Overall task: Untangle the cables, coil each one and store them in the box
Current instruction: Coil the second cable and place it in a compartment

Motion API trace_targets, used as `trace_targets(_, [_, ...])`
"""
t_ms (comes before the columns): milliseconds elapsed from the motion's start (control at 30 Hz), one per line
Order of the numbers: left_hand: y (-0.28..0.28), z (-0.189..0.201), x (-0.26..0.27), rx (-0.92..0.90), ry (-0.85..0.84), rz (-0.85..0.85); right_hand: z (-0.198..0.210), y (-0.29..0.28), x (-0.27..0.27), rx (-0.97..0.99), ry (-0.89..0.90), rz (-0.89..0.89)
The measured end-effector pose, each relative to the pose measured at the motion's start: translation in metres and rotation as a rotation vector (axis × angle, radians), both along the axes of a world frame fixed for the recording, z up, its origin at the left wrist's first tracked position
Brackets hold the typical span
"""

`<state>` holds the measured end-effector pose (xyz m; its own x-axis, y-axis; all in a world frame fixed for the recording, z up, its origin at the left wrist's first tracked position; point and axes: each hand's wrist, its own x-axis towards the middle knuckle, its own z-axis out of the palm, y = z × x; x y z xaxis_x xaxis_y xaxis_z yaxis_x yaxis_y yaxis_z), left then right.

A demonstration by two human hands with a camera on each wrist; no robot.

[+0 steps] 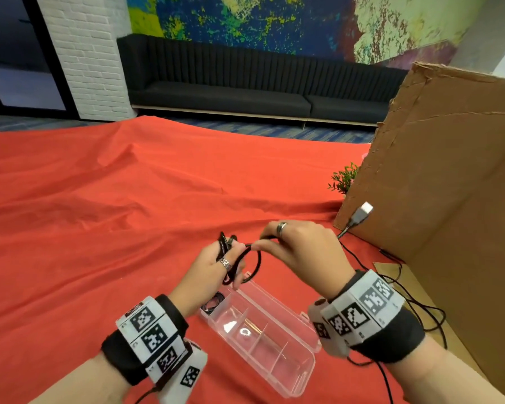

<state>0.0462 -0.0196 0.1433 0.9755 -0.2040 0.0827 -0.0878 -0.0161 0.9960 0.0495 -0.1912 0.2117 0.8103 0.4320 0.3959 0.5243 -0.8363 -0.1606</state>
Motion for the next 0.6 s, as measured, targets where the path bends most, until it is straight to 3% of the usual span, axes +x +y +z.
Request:
trace_targets(100, [-0.005,0.014,-0.011,-0.279,0.211,-0.187,-0.006,-0.005,0.017,0.169,0.169,-0.031])
trace_targets(200, [-0.003,0.024,-0.014,-0.408,0.268,-0.258,-0.025,-0.008,0.023,0.252,0.278,0.013])
trace_targets(333, [0.003,0.03,-0.008,-0.505,0.207,-0.156,-0.046,0.002,0.016,0.123,0.466,0.058])
trace_targets(533, [0.001,0.028,0.01,-0.667,0.143,0.187,-0.05,0.025,-0.022,0.004,0.674,0.163])
trace_targets(600, [-0.002,0.025,0.012,-0.566,0.085,0.203,-0.043,0.03,-0.029,0.007,0.657,0.197])
